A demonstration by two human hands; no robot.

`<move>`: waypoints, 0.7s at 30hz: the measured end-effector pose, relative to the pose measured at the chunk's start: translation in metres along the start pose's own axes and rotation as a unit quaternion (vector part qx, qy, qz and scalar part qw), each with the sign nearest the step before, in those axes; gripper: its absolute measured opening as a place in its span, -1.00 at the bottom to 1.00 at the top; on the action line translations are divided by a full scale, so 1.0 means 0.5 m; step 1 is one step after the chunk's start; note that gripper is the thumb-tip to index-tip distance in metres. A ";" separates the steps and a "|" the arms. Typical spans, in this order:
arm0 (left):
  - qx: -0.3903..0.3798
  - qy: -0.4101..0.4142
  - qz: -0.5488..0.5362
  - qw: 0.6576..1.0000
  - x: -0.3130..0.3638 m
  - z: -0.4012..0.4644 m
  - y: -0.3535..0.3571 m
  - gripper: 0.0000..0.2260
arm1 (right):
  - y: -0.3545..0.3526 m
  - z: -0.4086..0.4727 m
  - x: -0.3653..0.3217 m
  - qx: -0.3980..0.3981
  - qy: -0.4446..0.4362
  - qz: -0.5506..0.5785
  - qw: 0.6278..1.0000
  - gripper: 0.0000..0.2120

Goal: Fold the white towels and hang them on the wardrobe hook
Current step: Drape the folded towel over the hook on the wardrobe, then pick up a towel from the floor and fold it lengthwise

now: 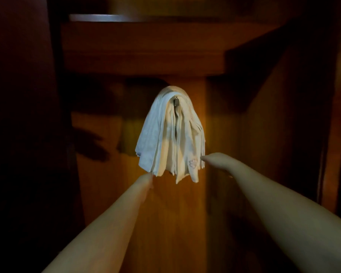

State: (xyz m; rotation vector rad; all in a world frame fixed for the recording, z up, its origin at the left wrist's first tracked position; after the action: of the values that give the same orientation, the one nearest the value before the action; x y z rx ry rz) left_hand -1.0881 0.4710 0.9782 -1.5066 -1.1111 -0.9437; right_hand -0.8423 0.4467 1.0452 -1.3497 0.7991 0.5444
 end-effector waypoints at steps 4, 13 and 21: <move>0.007 0.049 0.154 0.987 -0.039 -0.078 0.007 -0.48 | 0.030 -0.113 0.033 0.012 -0.022 -0.087 0.996 -0.52; -0.069 0.222 0.434 0.871 -0.110 -0.255 0.135 -0.44 | 0.105 -0.400 0.235 -0.030 -0.043 -0.189 0.981 -0.38; -0.218 0.289 0.500 0.787 -0.293 -0.360 0.418 -0.47 | 0.107 -0.636 0.607 -0.026 0.099 -0.147 0.984 -0.33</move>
State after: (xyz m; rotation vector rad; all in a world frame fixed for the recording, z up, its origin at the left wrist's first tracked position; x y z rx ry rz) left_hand -0.9323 0.2511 0.8204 -1.6706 0.4178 -0.7876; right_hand -0.7513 0.1131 0.7689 -1.5545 0.7328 0.2018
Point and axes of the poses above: each hand's wrist, its own z-axis towards the middle knuckle, its own y-axis out of the palm, x = y × z, the point moved 6 cm from there along z, towards the middle knuckle, and after that the axes turned 5 degrees about z, right-handed, at the moved point
